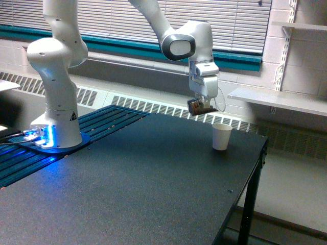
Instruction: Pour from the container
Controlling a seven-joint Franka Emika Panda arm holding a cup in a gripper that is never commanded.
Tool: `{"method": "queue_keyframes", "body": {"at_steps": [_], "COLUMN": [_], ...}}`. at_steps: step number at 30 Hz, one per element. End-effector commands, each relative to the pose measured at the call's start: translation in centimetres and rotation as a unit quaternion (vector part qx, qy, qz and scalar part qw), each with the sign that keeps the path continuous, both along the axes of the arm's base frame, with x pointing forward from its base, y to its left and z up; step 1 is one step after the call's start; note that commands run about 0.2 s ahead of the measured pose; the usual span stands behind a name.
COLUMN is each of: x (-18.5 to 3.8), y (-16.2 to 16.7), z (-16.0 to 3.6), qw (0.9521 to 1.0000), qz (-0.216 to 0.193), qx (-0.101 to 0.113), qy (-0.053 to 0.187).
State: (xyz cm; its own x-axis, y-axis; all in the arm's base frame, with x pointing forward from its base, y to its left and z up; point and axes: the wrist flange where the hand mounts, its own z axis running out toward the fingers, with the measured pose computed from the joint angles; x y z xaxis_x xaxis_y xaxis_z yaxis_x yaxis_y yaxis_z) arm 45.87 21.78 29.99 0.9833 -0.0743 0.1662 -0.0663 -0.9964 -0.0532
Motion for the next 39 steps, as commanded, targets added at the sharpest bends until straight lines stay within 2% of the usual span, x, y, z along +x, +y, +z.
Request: {"method": "queue_keyframes", "body": {"at_steps": [1, 23, 39], "x": [-0.4, -0.5, 1.6], "y": [0.7, 2.9, 3.4], "z": [0.3, -1.4, -1.5], "qw": [0.9996, 0.9976, 0.9963], "qz": [0.025, 0.05, 0.052], "qx": [-0.012, -0.043, -0.066], "qy": [0.0, 0.021, 0.019]}}
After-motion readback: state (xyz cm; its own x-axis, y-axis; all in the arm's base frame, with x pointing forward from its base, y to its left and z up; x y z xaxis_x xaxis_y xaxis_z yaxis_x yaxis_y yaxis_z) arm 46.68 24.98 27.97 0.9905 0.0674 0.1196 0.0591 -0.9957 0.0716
